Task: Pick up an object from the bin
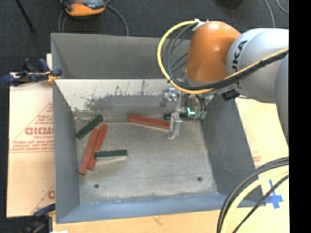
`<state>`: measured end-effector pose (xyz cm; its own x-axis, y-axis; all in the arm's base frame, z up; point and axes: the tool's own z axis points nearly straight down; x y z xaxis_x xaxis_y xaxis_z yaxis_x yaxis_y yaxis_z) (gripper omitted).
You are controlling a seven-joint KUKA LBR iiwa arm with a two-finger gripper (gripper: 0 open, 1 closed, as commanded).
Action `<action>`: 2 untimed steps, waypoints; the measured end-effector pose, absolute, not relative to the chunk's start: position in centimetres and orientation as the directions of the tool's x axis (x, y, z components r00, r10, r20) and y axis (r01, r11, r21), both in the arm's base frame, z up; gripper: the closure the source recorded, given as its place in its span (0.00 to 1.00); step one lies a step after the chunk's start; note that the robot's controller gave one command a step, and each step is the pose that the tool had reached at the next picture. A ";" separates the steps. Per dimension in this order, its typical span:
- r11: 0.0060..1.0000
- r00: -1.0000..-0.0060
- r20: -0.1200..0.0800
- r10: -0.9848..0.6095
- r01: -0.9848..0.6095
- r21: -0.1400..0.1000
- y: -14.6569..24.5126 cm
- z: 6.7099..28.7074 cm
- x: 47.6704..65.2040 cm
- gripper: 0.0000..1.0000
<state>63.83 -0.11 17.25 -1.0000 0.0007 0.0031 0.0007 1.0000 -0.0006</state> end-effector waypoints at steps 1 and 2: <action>1.000 -1.000 -0.005 0.001 0.001 -0.001 -0.1 17.7 64.0 0.00; 1.000 -1.000 -0.014 -0.014 -0.014 -0.002 0.8 13.5 64.8 0.00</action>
Offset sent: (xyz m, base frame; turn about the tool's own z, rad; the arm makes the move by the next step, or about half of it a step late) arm 0.0098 0.0209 -0.0848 -0.0279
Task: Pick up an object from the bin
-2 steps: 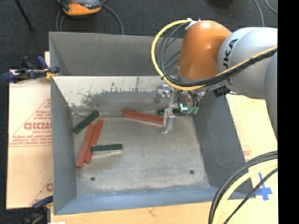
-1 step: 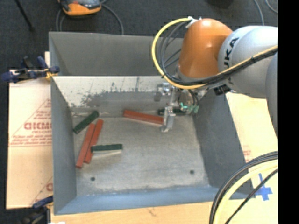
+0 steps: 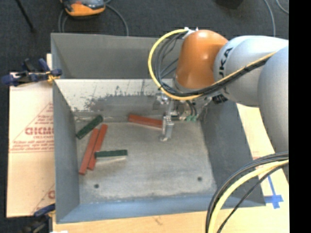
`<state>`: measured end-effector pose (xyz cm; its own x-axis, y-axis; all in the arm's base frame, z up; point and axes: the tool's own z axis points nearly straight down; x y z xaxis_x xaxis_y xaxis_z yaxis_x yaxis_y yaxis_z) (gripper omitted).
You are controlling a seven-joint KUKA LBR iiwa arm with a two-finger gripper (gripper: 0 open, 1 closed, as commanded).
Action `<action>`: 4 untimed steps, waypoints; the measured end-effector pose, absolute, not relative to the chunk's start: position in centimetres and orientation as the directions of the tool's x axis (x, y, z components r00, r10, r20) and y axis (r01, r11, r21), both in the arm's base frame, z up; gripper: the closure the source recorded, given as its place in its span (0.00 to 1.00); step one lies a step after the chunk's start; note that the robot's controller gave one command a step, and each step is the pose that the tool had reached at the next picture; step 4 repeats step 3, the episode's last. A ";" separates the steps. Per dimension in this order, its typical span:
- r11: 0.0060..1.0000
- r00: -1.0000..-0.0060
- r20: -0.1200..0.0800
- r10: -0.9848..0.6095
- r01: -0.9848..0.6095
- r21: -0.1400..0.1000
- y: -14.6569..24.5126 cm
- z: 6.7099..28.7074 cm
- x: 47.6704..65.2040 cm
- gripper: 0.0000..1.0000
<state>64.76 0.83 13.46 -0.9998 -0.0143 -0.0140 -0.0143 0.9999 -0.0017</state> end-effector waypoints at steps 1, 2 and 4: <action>0.996 -0.996 -0.003 0.089 0.089 0.000 -2.6 8.2 65.5 1.00; 0.996 -0.996 -0.003 0.089 0.089 0.000 -2.6 8.2 65.5 1.00; 0.993 -0.993 -0.005 0.116 0.116 0.000 -4.9 20.8 62.8 1.00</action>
Offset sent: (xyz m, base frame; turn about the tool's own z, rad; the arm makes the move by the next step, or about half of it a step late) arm 0.0000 0.0000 0.0000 0.0000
